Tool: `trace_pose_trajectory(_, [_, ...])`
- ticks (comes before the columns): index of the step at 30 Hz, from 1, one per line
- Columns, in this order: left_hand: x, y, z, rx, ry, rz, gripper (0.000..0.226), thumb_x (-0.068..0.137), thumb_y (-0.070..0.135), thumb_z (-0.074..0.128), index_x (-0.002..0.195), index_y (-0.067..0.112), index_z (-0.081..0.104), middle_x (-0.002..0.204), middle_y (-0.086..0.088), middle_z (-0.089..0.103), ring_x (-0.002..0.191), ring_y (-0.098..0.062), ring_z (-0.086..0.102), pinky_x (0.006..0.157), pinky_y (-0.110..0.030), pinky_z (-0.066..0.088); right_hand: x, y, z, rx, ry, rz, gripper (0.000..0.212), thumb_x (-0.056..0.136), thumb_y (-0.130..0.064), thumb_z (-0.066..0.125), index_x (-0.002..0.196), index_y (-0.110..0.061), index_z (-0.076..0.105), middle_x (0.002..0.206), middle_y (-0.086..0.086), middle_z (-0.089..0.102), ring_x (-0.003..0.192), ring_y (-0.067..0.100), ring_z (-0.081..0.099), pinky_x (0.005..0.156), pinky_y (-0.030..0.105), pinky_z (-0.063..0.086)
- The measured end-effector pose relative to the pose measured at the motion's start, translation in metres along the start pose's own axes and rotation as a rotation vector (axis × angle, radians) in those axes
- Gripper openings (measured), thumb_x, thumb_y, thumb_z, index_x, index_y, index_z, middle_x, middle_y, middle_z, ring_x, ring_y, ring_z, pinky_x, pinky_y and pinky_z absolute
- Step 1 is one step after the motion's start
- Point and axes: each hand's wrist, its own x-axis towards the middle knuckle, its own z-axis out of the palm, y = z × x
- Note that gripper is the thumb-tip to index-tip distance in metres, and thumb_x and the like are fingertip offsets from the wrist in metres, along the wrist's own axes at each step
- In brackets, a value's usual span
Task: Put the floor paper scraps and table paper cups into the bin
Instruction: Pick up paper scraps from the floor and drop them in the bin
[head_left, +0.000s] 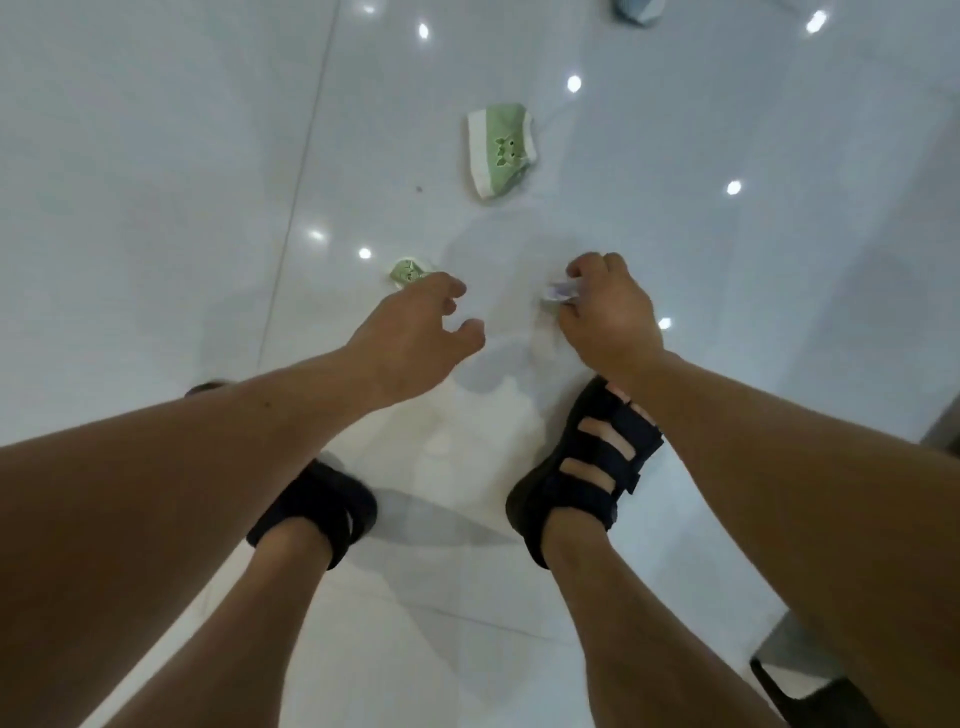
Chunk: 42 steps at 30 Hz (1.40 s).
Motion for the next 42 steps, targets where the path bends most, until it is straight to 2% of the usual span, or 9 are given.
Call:
trace_pose_trajectory(4, [-0.016, 0.024, -0.020, -0.092, -0.067, -0.019, 0.042, 0.088, 0.042, 0.059, 0.125, 0.026, 0.050, 0.110, 0.007, 0.056, 0.094, -0.009, 0.055, 0.067, -0.012, 0.036, -0.047, -0.072, -0.018, 0.350, -0.004, -0.258, 0.048, 0.085, -0.013, 0.069, 0.130, -0.010, 0.052, 0.122, 0.008, 0.057, 0.098, 0.019, 0.060, 0.081, 0.031, 0.050])
trace_pose_trajectory(7, [-0.029, 0.031, -0.046, -0.073, -0.072, 0.025, 0.013, 0.089, 0.034, 0.056, 0.099, 0.025, 0.056, 0.089, 0.007, 0.061, 0.078, -0.008, 0.057, 0.060, -0.017, 0.036, -0.063, -0.110, -0.030, 0.480, 0.029, -0.360, 0.052, 0.080, -0.013, 0.074, 0.128, -0.012, 0.052, 0.117, 0.005, 0.058, 0.086, 0.007, 0.055, 0.073, 0.019, 0.045])
trace_pose_trajectory(10, [-0.041, 0.021, -0.069, -0.049, -0.023, 0.038, 0.013, 0.091, 0.033, 0.056, 0.092, 0.021, 0.061, 0.080, 0.005, 0.064, 0.070, -0.009, 0.059, 0.059, -0.017, 0.040, -0.063, -0.128, -0.031, 0.481, 0.050, -0.405, 0.063, 0.078, -0.013, 0.079, 0.133, -0.003, 0.049, 0.124, 0.012, 0.054, 0.082, 0.007, 0.053, 0.069, 0.022, 0.048])
trace_pose_trajectory(13, [-0.044, -0.010, -0.086, 0.026, 0.047, 0.000, 0.016, 0.091, 0.029, 0.056, 0.099, 0.016, 0.062, 0.081, 0.002, 0.064, 0.071, -0.009, 0.057, 0.058, -0.018, 0.037, -0.048, -0.132, -0.018, 0.334, -0.028, -0.439, 0.076, 0.076, -0.032, 0.080, 0.139, -0.008, 0.045, 0.134, 0.010, 0.047, 0.097, 0.019, 0.058, 0.075, 0.028, 0.052])
trace_pose_trajectory(17, [-0.041, -0.076, -0.099, -0.007, 0.129, -0.152, 0.026, 0.089, 0.029, 0.058, 0.111, 0.017, 0.061, 0.095, 0.001, 0.064, 0.087, -0.016, 0.057, 0.067, -0.022, 0.039, -0.008, -0.120, 0.016, -0.109, -0.129, -0.313, 0.088, 0.078, -0.045, 0.074, 0.150, -0.026, 0.025, 0.149, 0.004, 0.028, 0.124, 0.027, 0.041, 0.086, 0.037, 0.046])
trace_pose_trajectory(21, [-0.039, -0.129, -0.096, -0.039, 0.187, -0.197, 0.043, 0.087, 0.030, 0.062, 0.129, 0.023, 0.053, 0.101, 0.008, 0.058, 0.094, -0.010, 0.053, 0.081, -0.021, 0.035, 0.016, -0.122, 0.054, -0.337, -0.137, -0.290, 0.084, 0.079, -0.038, 0.072, 0.148, -0.033, 0.025, 0.146, 0.005, 0.028, 0.120, 0.030, 0.038, 0.080, 0.039, 0.044])
trace_pose_trajectory(27, [-0.036, -0.146, -0.093, -0.062, 0.183, -0.111, 0.057, 0.088, 0.028, 0.061, 0.141, 0.031, 0.041, 0.090, 0.022, 0.057, 0.081, 0.004, 0.055, 0.069, -0.004, 0.035, 0.014, -0.128, 0.079, -0.462, -0.105, -0.346, 0.056, 0.086, -0.015, 0.057, 0.139, -0.019, 0.040, 0.132, 0.010, 0.041, 0.107, 0.030, 0.044, 0.067, 0.035, 0.045])
trace_pose_trajectory(32, [-0.045, -0.118, -0.116, 0.002, 0.210, -0.043, 0.047, 0.090, 0.027, 0.060, 0.135, 0.026, 0.049, 0.108, 0.003, 0.063, 0.089, -0.008, 0.055, 0.082, -0.019, 0.040, 0.002, -0.157, 0.041, -0.338, -0.083, -0.361, 0.063, 0.080, -0.031, 0.066, 0.137, -0.018, 0.041, 0.127, 0.008, 0.045, 0.105, 0.028, 0.049, 0.065, 0.032, 0.040])
trace_pose_trajectory(42, [-0.191, -0.001, -0.216, -0.084, 0.319, -0.001, 0.040, 0.089, 0.025, 0.059, 0.129, 0.020, 0.055, 0.120, -0.003, 0.062, 0.104, -0.016, 0.058, 0.089, -0.024, 0.042, -0.112, -0.277, -0.142, -0.244, -0.047, -0.555, 0.070, 0.081, -0.040, 0.065, 0.142, -0.020, 0.038, 0.126, 0.005, 0.049, 0.102, 0.025, 0.054, 0.067, 0.031, 0.044])
